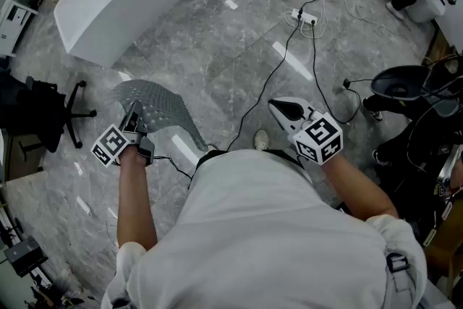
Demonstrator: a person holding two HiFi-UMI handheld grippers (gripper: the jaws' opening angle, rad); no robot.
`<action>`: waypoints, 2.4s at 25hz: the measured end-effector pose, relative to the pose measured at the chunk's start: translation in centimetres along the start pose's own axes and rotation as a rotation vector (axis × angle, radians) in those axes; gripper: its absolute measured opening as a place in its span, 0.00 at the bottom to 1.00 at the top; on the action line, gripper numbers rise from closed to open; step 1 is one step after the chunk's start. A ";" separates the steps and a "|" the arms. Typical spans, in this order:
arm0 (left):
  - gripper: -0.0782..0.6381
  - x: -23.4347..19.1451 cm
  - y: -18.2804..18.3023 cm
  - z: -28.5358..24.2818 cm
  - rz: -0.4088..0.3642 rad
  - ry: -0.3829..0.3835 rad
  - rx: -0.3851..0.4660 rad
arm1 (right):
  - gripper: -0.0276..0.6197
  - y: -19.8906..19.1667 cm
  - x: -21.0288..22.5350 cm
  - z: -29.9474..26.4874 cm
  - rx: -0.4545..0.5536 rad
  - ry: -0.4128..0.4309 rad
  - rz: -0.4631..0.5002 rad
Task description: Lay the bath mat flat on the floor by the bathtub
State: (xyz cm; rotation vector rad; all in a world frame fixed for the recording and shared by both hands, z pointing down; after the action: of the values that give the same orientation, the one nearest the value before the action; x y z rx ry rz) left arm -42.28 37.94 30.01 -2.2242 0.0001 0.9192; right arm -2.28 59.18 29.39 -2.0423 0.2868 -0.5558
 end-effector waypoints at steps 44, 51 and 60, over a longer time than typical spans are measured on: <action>0.15 19.4 25.6 -69.1 -0.053 -0.200 -0.126 | 0.14 21.4 41.9 -30.0 -0.057 0.052 -0.154; 0.15 23.3 28.7 -83.6 -0.030 -0.209 -0.127 | 0.14 23.3 53.7 -33.3 -0.081 0.072 -0.213; 0.15 25.0 32.3 -99.5 0.098 -0.255 -0.053 | 0.14 21.0 62.0 -34.7 -0.153 -0.006 -0.366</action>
State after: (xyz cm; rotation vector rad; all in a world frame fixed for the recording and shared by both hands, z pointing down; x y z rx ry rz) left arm 29.26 -41.30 43.21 -2.1560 -0.0338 1.2645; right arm 34.87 -3.48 42.89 -2.2607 -0.0539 -0.7692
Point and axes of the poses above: the fingertips, and each gripper's own axes: z backward along the fingers, x to its right, y out of its top, the point moved 7 cm from there along z, backward along the fingers, and after that the axes turned 2 degrees about y, right-handed, at the moved point
